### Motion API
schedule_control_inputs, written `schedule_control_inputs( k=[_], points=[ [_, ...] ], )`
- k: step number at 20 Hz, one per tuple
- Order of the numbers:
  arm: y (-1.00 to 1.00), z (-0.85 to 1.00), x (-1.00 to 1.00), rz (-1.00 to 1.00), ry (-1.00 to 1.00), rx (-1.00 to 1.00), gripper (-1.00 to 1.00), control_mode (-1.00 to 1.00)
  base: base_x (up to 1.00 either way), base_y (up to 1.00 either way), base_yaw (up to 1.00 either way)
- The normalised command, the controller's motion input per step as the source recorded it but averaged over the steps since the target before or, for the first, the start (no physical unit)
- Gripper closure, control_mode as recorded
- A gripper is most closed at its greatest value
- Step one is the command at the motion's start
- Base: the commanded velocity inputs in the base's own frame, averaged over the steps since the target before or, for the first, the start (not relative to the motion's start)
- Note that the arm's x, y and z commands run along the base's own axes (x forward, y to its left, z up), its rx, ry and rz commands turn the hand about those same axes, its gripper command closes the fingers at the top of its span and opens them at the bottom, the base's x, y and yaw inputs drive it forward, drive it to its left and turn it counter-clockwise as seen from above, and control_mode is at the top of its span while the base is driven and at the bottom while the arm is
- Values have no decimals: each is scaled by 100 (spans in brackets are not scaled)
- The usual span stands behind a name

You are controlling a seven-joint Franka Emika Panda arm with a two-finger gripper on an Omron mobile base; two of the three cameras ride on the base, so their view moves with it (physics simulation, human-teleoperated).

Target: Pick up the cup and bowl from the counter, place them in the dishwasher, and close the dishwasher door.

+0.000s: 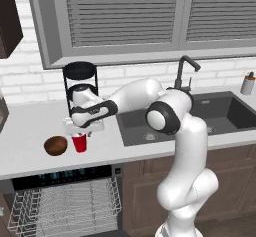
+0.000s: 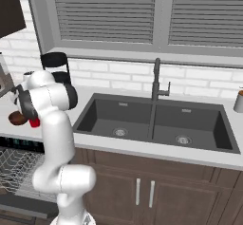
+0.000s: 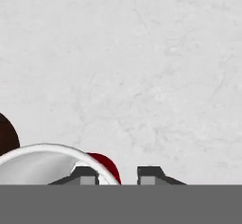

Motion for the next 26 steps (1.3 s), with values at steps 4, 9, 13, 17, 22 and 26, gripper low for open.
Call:
schedule_control_inputs(
  k=[4, 9, 13, 17, 22, 26],
  points=[
    [-9, 0, -9, 0, 0, 0, 100, -100, 0, 0, 0],
    [-21, 9, -92, -4, -3, -2, 100, -100, 0, 0, 0],
    [-33, 39, -100, -8, -19, -7, 100, -100, 0, 0, 0],
    [-26, 32, -100, -8, -28, -11, 100, -100, 0, 0, 0],
    [0, 18, -100, -13, -14, -15, 100, -100, 0, 0, 0],
    [9, 2, -96, -13, -2, -15, 100, -100, 0, 0, 0]
  ],
)
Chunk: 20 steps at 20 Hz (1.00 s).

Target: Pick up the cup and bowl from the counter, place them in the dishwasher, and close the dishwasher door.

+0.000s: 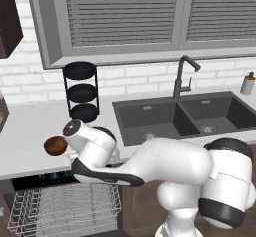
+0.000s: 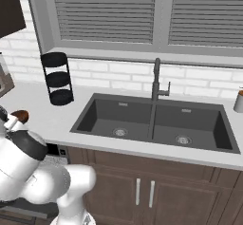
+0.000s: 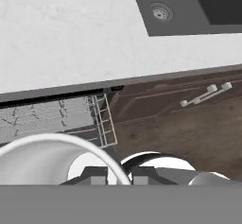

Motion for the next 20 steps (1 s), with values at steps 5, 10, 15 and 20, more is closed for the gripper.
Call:
schedule_control_inputs(
  k=[5, 10, 15, 20],
  points=[
    [62, -14, -50, -16, 0, -32, 100, -100, 0, 0, 0],
    [70, -59, -6, -12, 0, -30, 100, -100, 0, 0, 0],
    [65, -55, -1, -7, 0, -11, 100, -100, 0, 0, 0],
    [19, -55, 3, 0, 0, 0, 100, -100, 0, 0, 0]
  ],
)
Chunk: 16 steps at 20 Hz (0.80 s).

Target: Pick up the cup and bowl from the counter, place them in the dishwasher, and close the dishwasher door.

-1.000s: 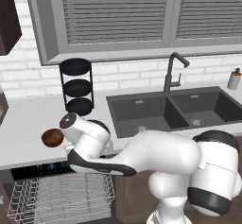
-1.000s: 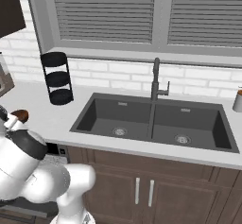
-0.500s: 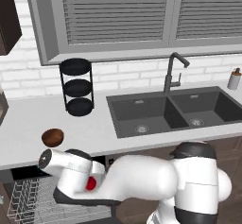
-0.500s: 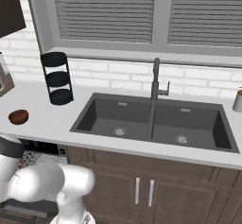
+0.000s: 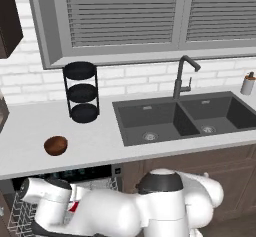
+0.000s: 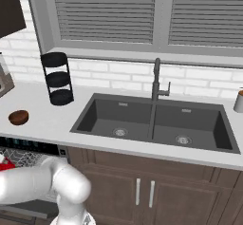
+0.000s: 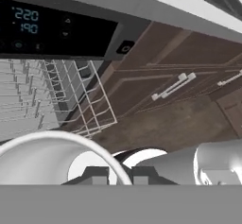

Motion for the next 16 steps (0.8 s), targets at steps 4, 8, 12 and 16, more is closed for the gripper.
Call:
schedule_control_inputs(
  k=[4, 8, 12, 16],
  points=[
    [0, -48, 31, 0, 0, -1, 100, -100, 0, 0, 0],
    [0, -49, 38, 0, 0, -1, 100, -100, 0, 0, 0],
    [0, -51, 40, 0, 0, 0, 100, -100, 0, 0, 0],
    [0, -46, 53, 1, 1, 0, 100, -100, 0, 0, 0]
  ],
)
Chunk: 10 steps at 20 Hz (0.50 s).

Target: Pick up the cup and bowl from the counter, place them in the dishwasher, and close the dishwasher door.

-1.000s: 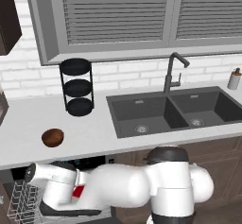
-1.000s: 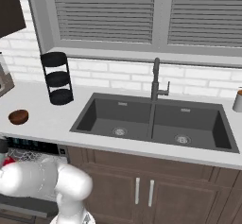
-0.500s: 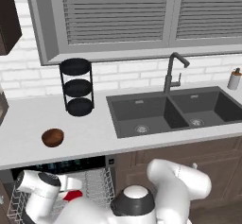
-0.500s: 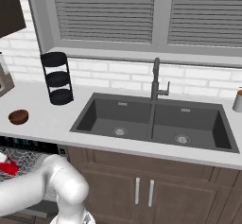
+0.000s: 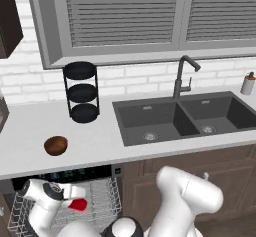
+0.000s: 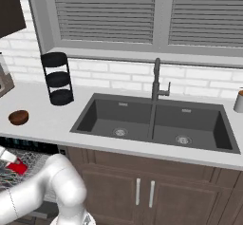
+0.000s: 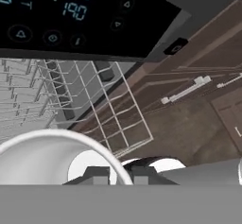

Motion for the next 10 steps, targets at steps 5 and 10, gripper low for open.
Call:
schedule_control_inputs(
  k=[5, 10],
  points=[
    [0, -69, 49, 5, 8, 0, 100, -100, 0, 0, 0],
    [0, -74, 25, 11, 9, 1, 100, -100, 0, 0, 0]
  ],
)
